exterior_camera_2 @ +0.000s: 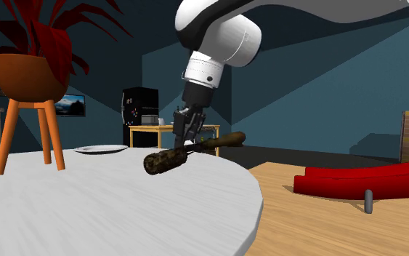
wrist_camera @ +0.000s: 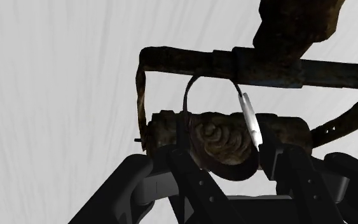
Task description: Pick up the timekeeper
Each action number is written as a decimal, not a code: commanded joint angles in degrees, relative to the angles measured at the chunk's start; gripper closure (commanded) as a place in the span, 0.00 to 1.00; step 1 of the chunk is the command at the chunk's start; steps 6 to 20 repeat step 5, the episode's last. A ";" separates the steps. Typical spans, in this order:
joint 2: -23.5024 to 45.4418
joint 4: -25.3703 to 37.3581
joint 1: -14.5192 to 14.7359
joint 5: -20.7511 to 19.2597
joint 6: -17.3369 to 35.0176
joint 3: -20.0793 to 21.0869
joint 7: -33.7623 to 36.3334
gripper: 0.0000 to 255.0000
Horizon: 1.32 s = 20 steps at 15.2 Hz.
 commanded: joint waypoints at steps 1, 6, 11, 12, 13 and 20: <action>0.57 2.42 0.06 -0.19 -1.84 0.00 0.30 1.00; 1.16 4.92 0.14 -0.38 -3.73 0.01 0.64 1.00; 1.16 4.92 0.14 -0.38 -3.73 0.01 0.64 1.00; 1.16 4.92 0.14 -0.38 -3.73 0.01 0.64 1.00; 1.16 4.92 0.14 -0.38 -3.73 0.01 0.64 1.00; 1.16 4.92 0.14 -0.38 -3.73 0.01 0.64 1.00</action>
